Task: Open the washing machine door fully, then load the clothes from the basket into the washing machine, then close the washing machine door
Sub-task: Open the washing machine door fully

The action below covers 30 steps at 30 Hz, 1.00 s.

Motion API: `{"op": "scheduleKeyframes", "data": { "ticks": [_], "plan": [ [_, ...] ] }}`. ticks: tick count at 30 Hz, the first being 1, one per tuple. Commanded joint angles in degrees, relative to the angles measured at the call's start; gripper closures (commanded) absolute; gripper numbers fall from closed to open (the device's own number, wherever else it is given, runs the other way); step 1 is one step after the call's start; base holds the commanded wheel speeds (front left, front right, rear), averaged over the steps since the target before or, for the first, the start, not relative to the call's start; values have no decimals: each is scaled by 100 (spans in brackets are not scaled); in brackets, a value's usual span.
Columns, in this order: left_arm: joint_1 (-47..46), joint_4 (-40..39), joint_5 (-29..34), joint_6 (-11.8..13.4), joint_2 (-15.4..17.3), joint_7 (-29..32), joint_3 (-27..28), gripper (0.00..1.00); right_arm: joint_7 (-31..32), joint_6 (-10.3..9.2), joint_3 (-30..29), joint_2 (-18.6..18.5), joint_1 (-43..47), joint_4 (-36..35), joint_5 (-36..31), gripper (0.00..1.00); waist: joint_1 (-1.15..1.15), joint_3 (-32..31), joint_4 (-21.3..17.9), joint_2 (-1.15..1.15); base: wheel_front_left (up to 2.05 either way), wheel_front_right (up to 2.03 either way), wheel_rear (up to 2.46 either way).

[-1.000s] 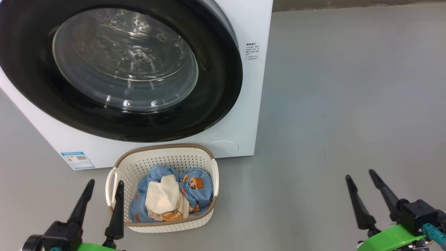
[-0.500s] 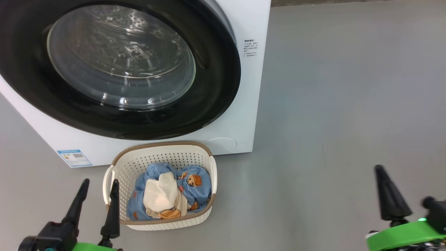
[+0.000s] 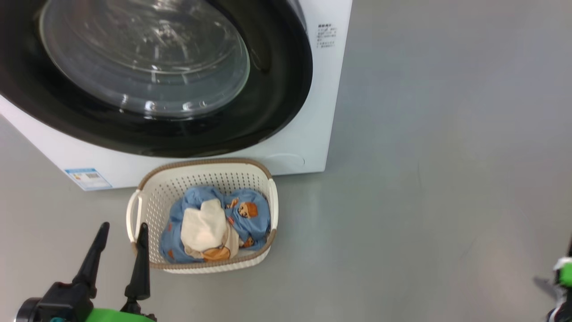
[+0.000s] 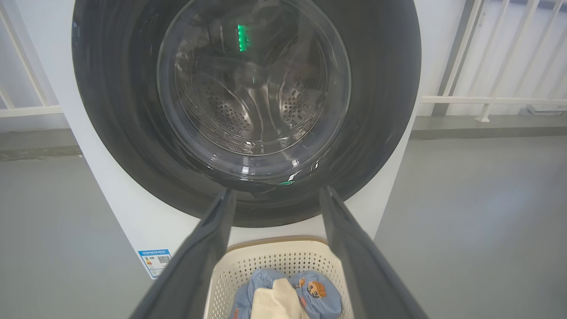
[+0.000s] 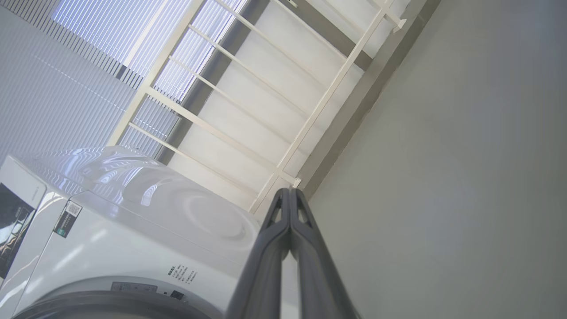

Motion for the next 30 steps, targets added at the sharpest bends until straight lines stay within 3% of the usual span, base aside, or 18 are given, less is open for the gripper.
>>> {"op": "scheduleKeyframes", "data": {
  "ticks": [1, 7, 13, 22, 30],
  "plan": [
    [-179, -192, 31, -8, 76, -36, 229, 0, -41, 9, 159, -233, -246, -105, 363, 100, 0, 204, 19, 0, 0, 0, 0],
    [-295, -291, 50, -8, 51, -36, 160, 0, 278, 9, 110, -772, -803, 88, 2449, 100, 0, 682, 60, 0, 0, 0, 0],
    [-471, -398, 113, -8, 42, -36, 3, 0, 1406, 9, -102, -1045, -1470, 282, 3454, 100, 0, 1106, 170, 0, 0, 0, 0],
    [-717, -496, 123, -8, 109, -36, -109, 0, 2804, 9, -357, -918, -2525, 441, 3684, 100, 0, 1598, 347, 0, 0, 0, 0],
    [-797, -529, 139, -8, 107, -36, -213, 0, 3812, 9, -2, -824, -3398, 692, 3328, 100, 0, 1876, 600, 0, 0, 0, 0]
  ]
}}
